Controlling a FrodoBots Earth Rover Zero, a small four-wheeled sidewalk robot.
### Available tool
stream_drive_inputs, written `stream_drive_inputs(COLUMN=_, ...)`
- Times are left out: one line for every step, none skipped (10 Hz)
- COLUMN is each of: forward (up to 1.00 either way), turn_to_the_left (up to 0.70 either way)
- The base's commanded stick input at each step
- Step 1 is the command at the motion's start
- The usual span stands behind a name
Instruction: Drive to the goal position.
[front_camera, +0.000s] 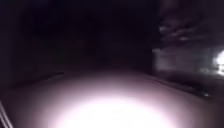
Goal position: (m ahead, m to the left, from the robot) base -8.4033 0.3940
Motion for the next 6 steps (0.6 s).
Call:
stream_drive_inputs(forward=-1.0, turn_to_the_left=0.0)
stream_drive_inputs(forward=-1.0, turn_to_the_left=0.0)
stream_drive_inputs(forward=-1.0, turn_to_the_left=0.0)
stream_drive_inputs(forward=-1.0, turn_to_the_left=0.0)
stream_drive_inputs(forward=-1.0, turn_to_the_left=0.0)
stream_drive_inputs(forward=-1.0, turn_to_the_left=0.0)
